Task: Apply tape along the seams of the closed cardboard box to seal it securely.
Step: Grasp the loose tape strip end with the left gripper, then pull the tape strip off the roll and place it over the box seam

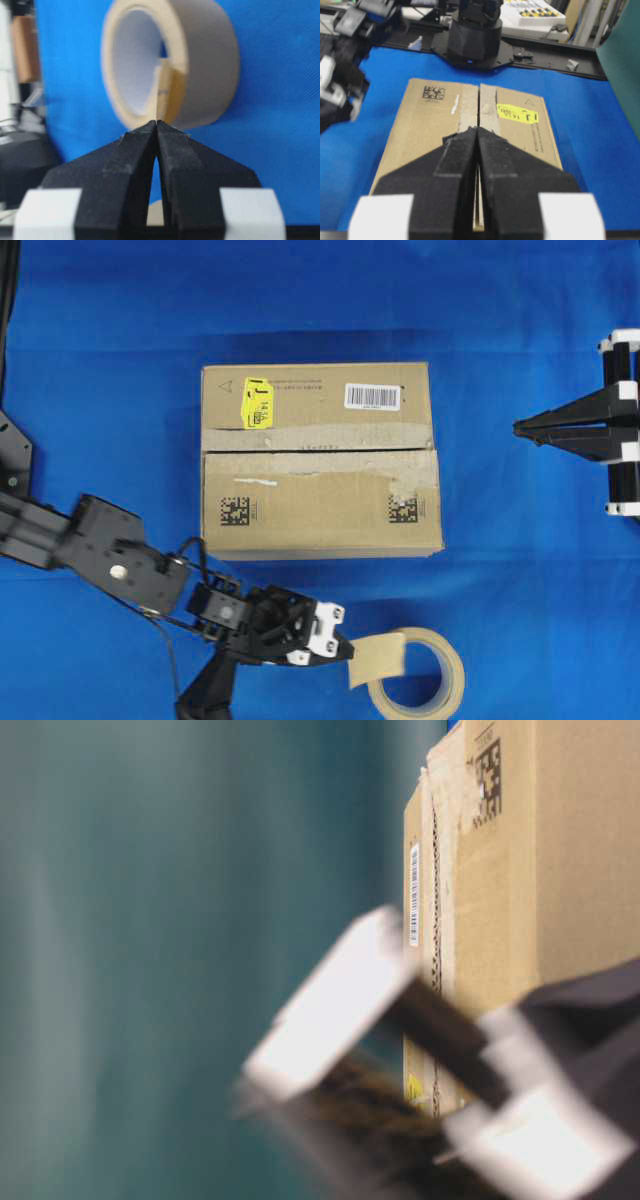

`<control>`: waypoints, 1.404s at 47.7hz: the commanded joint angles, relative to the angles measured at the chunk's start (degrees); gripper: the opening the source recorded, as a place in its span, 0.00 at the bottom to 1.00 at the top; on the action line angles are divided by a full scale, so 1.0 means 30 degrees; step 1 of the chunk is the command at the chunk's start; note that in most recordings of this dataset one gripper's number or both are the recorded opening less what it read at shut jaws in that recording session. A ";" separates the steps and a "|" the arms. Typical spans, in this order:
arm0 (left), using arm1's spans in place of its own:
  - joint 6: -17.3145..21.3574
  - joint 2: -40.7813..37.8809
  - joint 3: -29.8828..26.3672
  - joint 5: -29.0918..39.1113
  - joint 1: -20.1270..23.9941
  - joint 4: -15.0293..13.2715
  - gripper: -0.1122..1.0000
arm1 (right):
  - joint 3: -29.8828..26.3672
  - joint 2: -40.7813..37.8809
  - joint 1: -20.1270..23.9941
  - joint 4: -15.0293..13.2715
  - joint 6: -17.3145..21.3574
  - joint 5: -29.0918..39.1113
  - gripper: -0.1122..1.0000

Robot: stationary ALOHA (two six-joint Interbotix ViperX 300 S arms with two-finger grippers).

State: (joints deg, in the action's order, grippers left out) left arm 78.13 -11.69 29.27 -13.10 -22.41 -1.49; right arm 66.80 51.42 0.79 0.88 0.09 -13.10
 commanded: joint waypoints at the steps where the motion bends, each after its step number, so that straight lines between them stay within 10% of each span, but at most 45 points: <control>1: 0.0322 0.1729 0.0293 -0.0146 0.0205 -0.0029 0.12 | -0.0352 0.0059 0.0029 -0.0029 0.0029 0.0059 0.11; 32: 0.4248 0.7646 0.4072 -0.3018 0.4365 0.0029 0.12 | -0.1289 0.1172 0.0029 0.0000 -0.0146 0.0938 0.11; 67: 0.4277 0.7178 0.4043 -0.0557 0.7383 0.0000 0.12 | -0.1406 0.0527 -0.0615 -0.0088 -0.0293 0.0879 0.11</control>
State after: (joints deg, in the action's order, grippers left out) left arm 91.23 9.32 42.01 -15.29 -0.70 -1.41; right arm 63.90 53.61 -0.53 0.70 -0.70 -9.93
